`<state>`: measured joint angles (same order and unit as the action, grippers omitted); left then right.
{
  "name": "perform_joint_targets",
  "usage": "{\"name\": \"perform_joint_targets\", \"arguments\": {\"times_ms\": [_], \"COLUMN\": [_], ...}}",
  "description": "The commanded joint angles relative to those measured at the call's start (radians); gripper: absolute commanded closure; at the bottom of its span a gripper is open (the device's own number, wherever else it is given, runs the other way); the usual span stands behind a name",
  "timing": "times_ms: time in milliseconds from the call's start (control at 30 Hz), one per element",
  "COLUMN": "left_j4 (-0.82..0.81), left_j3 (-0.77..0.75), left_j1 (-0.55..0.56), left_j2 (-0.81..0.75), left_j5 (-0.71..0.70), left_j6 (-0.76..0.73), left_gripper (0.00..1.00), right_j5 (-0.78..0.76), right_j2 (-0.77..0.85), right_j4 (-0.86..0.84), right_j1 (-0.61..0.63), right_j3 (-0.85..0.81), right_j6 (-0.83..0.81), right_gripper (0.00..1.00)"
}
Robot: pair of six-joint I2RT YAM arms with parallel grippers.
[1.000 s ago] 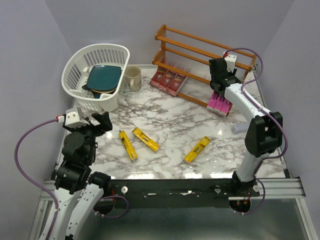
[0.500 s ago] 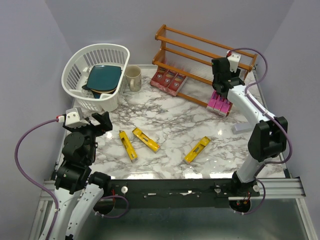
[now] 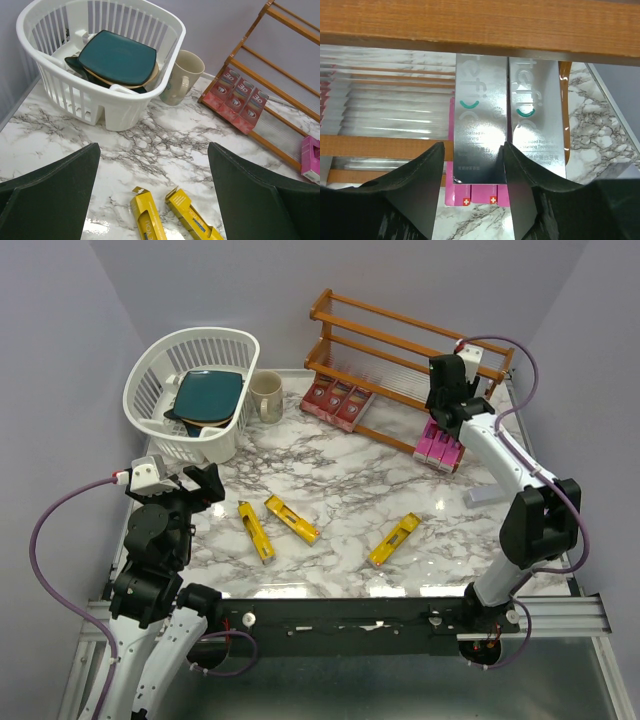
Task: Place and organize the toothpastes onto the shelf
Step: Place the toothpaste on the shelf.
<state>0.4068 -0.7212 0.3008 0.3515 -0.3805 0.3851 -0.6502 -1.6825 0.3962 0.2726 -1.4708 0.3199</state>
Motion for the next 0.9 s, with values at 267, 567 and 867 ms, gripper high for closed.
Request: {"name": "perform_joint_targets", "arguments": {"times_ms": [267,567,867], "left_j4": [-0.002,-0.003,-0.002], "left_j3": [0.016,0.014,0.016], "left_j1": [-0.008,-0.009,-0.011], "left_j2": [0.004,0.009,0.012], "left_j5": [0.019,0.023,0.025], "left_j6": [-0.009,-0.012,-0.012], "left_gripper": [0.01,0.01,0.01], "right_j5": [0.081,0.038,-0.132], "right_j2": [-0.035,-0.094,-0.218], "right_j4": [-0.134,-0.207,-0.157], "right_j1": [-0.004,-0.004,-0.004], "right_j3": [-0.045,-0.086,-0.151], "right_j6": [-0.099,-0.191,-0.228], "right_gripper": [0.5,0.5,0.5]}}
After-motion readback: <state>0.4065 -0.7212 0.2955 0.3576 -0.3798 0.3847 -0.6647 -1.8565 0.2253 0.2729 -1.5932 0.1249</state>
